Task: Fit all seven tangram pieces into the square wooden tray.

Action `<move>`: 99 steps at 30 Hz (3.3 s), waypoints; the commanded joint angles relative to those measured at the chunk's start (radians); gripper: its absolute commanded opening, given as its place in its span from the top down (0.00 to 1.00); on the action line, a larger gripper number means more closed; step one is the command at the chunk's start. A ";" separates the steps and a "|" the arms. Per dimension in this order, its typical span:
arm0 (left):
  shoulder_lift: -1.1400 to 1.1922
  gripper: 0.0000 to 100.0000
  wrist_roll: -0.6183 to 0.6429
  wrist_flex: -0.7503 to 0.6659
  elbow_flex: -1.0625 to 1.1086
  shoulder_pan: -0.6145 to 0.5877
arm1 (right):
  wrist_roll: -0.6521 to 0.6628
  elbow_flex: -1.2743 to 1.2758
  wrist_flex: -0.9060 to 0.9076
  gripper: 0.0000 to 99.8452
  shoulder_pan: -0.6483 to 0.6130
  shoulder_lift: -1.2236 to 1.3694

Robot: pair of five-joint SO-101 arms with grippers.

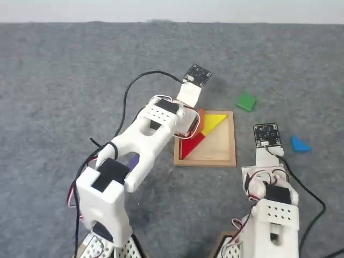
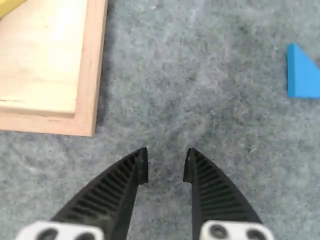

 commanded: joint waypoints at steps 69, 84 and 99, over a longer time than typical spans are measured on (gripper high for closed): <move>-0.394 0.87 0.098 0.238 0.059 -0.408 | -0.006 -0.031 -0.019 0.86 -0.005 -0.028; -0.183 0.82 0.196 0.345 0.022 -0.391 | -0.005 -0.020 -0.025 0.86 -0.031 -0.028; -0.023 0.82 0.295 0.370 -0.021 -0.368 | -0.005 -0.020 -0.024 0.86 -0.031 -0.028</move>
